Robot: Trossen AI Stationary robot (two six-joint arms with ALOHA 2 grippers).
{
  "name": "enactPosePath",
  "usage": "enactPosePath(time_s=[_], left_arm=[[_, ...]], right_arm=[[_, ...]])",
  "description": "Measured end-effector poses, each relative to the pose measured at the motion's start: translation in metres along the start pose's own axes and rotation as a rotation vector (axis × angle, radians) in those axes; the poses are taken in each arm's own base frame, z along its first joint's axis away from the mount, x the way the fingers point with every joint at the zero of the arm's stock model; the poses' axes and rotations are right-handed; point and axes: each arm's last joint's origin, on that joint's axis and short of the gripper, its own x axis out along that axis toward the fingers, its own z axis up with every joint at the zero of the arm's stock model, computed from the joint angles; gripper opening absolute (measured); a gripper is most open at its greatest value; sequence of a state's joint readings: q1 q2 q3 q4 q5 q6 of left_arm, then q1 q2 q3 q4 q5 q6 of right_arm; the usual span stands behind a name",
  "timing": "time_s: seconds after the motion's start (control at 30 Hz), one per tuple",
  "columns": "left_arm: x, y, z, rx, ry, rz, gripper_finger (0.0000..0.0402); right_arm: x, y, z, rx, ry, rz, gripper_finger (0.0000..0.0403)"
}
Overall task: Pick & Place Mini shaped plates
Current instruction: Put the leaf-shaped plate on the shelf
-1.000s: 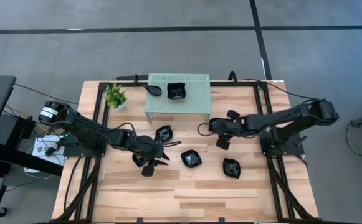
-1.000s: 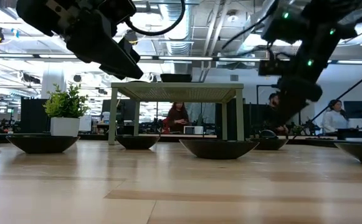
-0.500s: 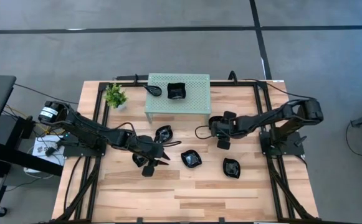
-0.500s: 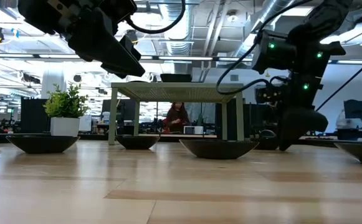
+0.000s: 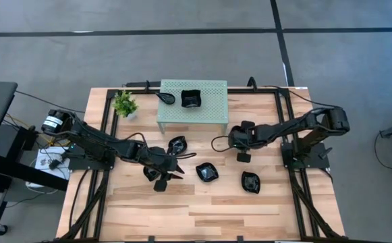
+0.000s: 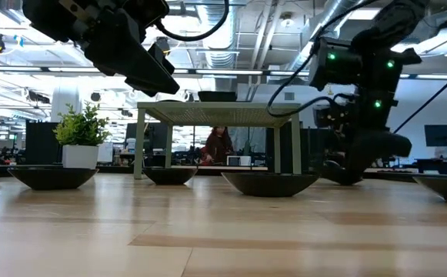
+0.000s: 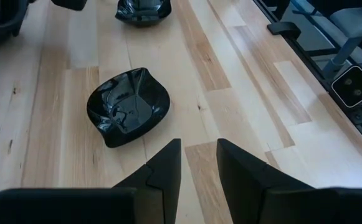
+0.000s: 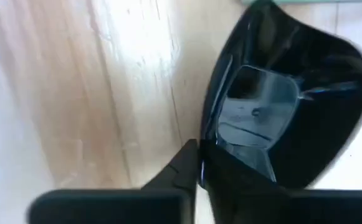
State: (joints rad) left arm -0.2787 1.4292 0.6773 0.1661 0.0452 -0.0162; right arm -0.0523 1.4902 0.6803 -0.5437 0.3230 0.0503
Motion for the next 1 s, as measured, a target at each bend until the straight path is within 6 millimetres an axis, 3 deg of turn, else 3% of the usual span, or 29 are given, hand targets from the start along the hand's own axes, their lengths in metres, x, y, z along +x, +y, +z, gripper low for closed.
enactPosePath(time_s=[0.2, 0.37, 0.6, 0.8, 1.0], left_arm=[[0.000, 0.000, 0.000, 0.000, 0.000, 0.000, 0.0104], [0.000, 0.000, 0.000, 0.000, 0.000, 0.000, 0.0104], [0.000, 0.000, 0.000, 0.000, 0.000, 0.000, 0.0104], [0.000, 0.000, 0.000, 0.000, 0.000, 0.000, 0.0104], [0.000, 0.000, 0.001, 0.000, -0.007, 0.000, 0.0104]], right_arm=[[-0.027, 0.007, 0.020, 0.102, 0.016, 0.124, 0.0012], [-0.057, 0.024, 0.041, 0.132, -0.043, 0.256, 0.0003], [-0.094, 0.061, 0.055, -0.123, -0.238, 0.277, 0.0003], [-0.123, 0.079, 0.063, -0.277, -0.410, 0.062, 0.0002], [-0.140, 0.082, 0.064, -0.262, -0.506, -0.264, 0.0002]])
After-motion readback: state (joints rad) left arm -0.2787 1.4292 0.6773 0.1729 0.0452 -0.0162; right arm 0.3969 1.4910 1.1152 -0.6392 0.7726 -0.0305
